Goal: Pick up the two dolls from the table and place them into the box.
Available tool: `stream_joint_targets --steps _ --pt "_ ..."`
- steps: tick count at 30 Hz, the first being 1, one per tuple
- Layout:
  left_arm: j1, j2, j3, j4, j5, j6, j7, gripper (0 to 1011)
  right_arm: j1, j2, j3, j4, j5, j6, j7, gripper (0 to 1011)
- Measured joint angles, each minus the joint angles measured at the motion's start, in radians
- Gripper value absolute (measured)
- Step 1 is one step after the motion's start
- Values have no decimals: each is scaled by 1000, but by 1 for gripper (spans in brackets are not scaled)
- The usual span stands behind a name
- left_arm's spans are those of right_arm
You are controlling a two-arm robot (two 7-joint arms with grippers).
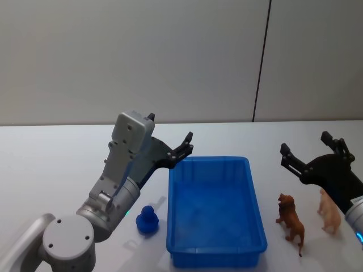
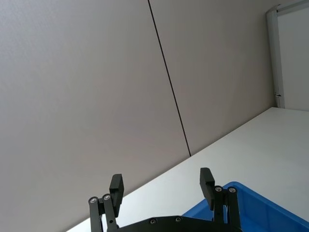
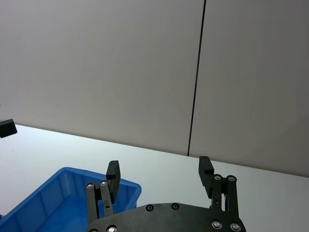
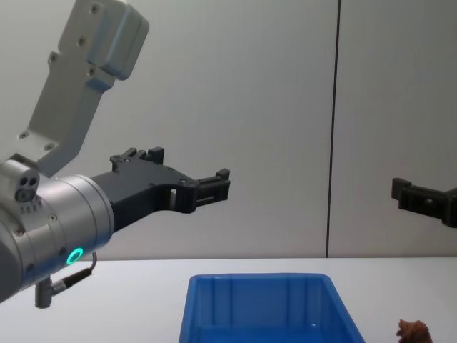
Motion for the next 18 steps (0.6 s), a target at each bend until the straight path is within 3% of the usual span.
stream_joint_targets --steps 18 --pt "0 0 0 0 0 0 0 1001 0 0 0 0 0 0 0 1001"
